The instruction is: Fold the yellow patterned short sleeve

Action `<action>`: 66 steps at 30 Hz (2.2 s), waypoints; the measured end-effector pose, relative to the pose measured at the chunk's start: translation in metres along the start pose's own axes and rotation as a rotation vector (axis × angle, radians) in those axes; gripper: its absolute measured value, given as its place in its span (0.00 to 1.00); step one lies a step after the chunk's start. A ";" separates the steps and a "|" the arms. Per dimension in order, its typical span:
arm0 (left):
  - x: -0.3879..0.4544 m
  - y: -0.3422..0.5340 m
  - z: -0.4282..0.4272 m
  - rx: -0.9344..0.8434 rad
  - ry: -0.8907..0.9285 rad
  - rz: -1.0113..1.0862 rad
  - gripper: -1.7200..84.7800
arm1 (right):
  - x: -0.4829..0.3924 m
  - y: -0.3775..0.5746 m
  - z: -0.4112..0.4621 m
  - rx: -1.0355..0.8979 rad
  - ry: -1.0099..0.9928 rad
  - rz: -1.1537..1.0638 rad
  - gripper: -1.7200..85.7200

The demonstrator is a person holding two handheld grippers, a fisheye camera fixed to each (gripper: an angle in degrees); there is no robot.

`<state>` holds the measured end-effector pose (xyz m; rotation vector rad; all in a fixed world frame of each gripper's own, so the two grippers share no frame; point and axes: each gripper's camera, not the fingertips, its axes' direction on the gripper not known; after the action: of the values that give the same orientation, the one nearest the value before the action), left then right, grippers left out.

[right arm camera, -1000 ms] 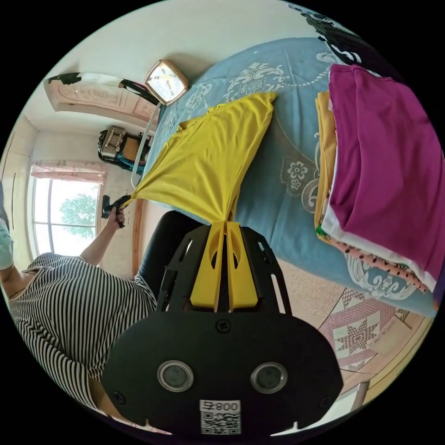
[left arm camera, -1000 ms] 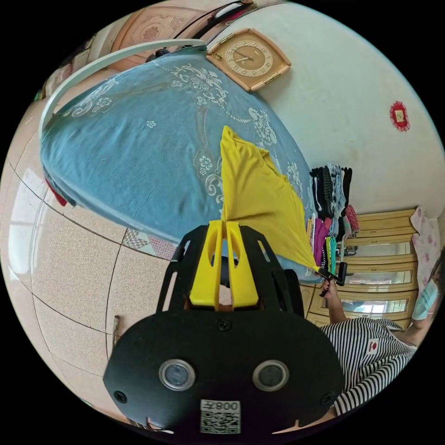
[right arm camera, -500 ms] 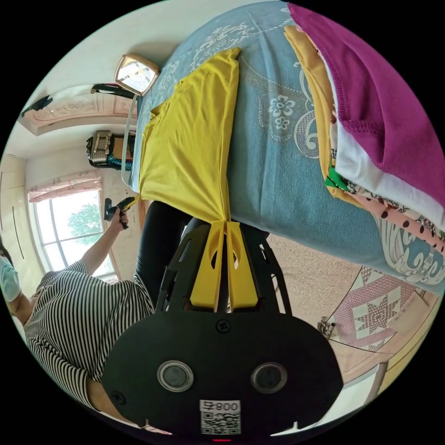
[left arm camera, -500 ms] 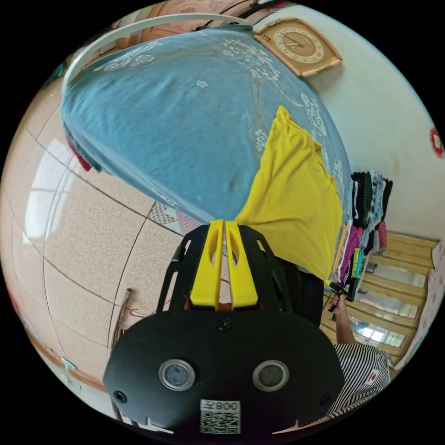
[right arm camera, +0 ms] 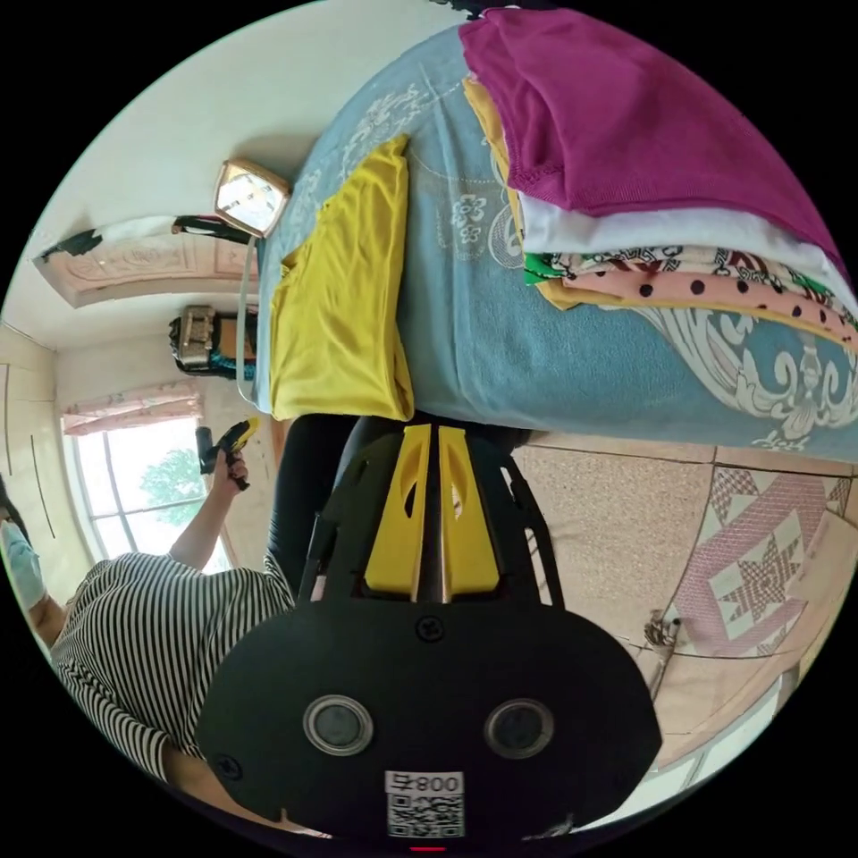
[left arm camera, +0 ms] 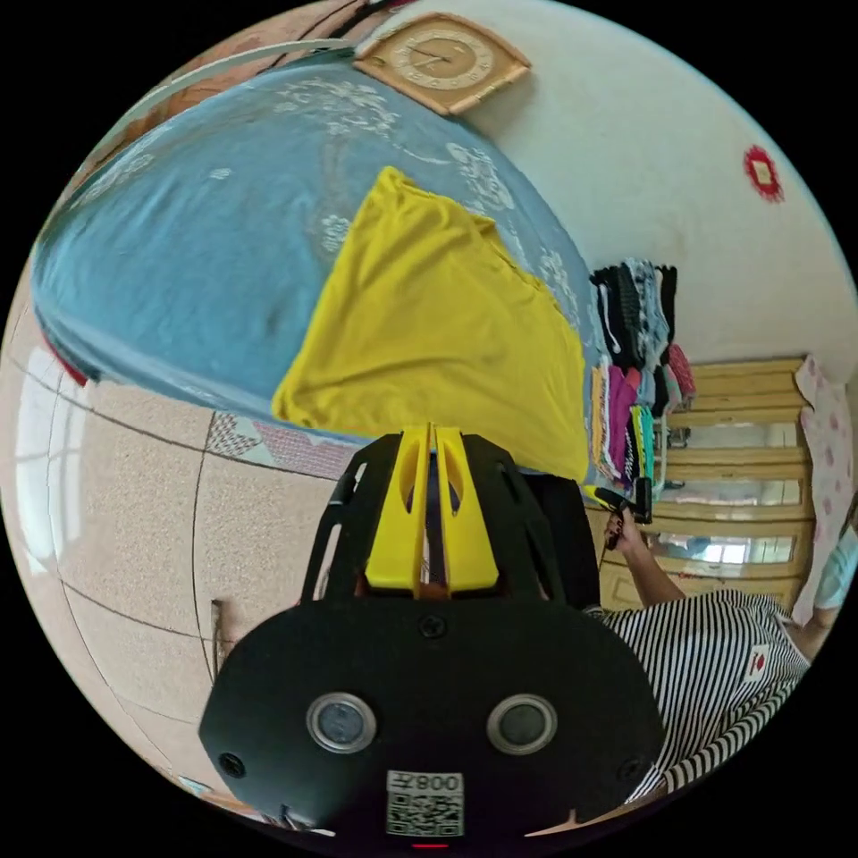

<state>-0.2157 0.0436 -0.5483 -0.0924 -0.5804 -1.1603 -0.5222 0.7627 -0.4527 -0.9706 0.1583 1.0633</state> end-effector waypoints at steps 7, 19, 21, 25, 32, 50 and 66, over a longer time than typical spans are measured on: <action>0.088 -0.008 0.087 -0.140 0.063 0.261 0.06 | 0.019 0.009 0.012 0.054 -0.182 0.043 0.10; 0.256 0.025 0.270 -0.358 0.027 0.700 0.09 | 0.043 0.024 0.021 0.071 -0.299 0.038 0.04; 0.291 0.038 0.298 -0.356 -0.052 0.810 0.10 | 0.033 0.033 0.007 0.115 -0.348 -0.015 0.03; 0.337 0.057 0.334 -0.326 -0.156 0.972 0.10 | 0.013 0.039 -0.009 0.141 -0.365 -0.098 0.03; 0.385 0.085 0.390 -0.256 -0.403 1.169 0.10 | -0.012 0.031 -0.007 0.139 -0.356 -0.186 0.03; 0.314 0.031 0.348 -0.073 -0.141 0.674 0.03 | 0.030 -0.098 0.043 0.235 -0.182 -0.080 0.09; 0.300 0.025 0.347 -0.122 -0.070 0.732 0.03 | 0.090 -0.230 0.165 0.126 -0.086 0.089 0.11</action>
<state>-0.2459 -0.0722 -0.1048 -0.4162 -0.4749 -0.4786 -0.3465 0.9134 -0.2665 -0.8091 0.1972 1.1606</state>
